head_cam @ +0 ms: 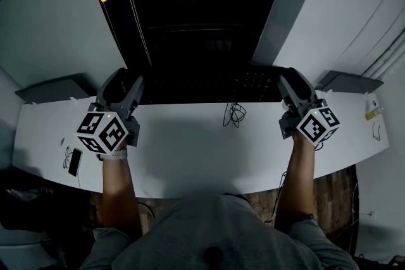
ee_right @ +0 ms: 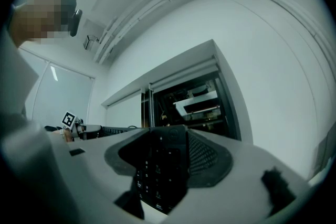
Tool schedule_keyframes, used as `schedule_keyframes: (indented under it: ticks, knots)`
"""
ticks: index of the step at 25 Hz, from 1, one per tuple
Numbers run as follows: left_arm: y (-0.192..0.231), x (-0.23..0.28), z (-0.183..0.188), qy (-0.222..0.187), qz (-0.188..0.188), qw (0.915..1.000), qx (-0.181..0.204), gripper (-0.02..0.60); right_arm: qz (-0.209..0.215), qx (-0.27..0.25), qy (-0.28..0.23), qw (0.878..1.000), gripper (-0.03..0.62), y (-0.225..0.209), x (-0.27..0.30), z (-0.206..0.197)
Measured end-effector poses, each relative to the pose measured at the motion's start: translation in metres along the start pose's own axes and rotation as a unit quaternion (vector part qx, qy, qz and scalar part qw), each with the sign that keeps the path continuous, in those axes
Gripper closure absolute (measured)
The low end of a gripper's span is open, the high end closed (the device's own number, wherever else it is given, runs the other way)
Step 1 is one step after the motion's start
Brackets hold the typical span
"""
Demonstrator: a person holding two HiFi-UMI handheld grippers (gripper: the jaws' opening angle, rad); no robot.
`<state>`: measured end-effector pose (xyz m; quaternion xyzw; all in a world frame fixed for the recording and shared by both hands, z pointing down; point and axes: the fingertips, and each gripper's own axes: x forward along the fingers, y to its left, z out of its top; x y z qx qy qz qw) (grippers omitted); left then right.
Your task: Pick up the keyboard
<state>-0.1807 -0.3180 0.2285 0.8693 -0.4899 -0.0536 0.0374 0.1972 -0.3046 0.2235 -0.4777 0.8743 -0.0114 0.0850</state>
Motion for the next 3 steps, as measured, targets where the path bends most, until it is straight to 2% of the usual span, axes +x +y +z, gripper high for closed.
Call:
schedule_keyframes:
  ticks: [3]
  knots:
    - [0.0007, -0.0010, -0.0006, 0.001, 0.000, 1.0000, -0.002, 0.333, -0.002, 0.002, -0.002, 1.000, 0.359, -0.0013, -0.0002, -0.0015]
